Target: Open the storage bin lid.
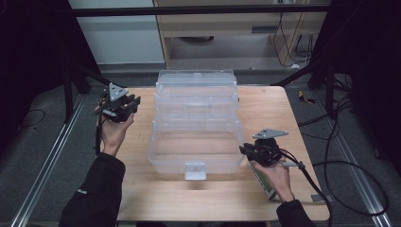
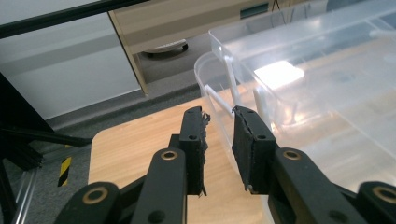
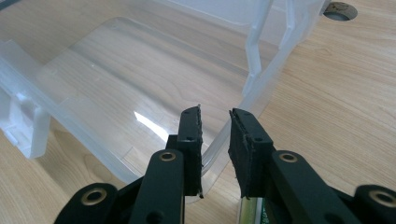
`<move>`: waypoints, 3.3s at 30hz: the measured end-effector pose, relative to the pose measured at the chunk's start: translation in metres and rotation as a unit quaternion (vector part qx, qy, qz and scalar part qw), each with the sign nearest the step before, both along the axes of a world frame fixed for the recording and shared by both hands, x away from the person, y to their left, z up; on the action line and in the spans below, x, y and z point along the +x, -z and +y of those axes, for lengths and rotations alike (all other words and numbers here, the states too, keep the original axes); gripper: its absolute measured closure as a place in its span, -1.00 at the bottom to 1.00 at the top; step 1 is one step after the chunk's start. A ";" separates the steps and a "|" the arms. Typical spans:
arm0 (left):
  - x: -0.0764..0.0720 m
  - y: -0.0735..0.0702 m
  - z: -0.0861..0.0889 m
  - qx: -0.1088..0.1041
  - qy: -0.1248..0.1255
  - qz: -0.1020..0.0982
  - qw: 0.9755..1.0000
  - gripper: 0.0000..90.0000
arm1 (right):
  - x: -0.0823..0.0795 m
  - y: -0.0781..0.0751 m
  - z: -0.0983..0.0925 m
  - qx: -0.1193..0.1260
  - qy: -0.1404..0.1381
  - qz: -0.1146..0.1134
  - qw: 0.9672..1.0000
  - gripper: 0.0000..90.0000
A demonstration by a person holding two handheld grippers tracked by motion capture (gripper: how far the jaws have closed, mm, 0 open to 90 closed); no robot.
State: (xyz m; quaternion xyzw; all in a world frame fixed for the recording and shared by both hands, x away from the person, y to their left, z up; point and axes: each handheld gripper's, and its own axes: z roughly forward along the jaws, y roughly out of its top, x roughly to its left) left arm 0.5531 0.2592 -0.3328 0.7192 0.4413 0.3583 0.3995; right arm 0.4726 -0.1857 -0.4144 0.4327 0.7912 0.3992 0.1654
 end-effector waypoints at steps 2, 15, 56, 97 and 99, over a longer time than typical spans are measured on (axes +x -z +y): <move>-0.005 0.004 0.002 -0.002 0.004 0.005 1.000 0.60 | 0.000 0.000 0.000 0.000 0.000 0.000 1.000 0.65; -0.044 0.023 0.001 0.004 0.030 0.037 0.999 0.51 | 0.000 0.000 0.000 -0.001 -0.001 0.000 1.000 0.65; -0.078 0.084 -0.026 0.039 0.074 0.139 0.987 0.41 | 0.001 0.000 -0.001 0.002 -0.004 0.001 1.000 0.64; -0.082 0.067 0.026 0.021 0.005 0.099 0.995 0.05 | -0.018 -0.051 -0.034 -0.014 0.047 -0.034 0.998 -0.03; -0.080 0.069 0.033 0.019 -0.005 0.104 0.994 0.02 | -0.018 -0.053 -0.037 -0.016 0.049 -0.027 0.998 -0.07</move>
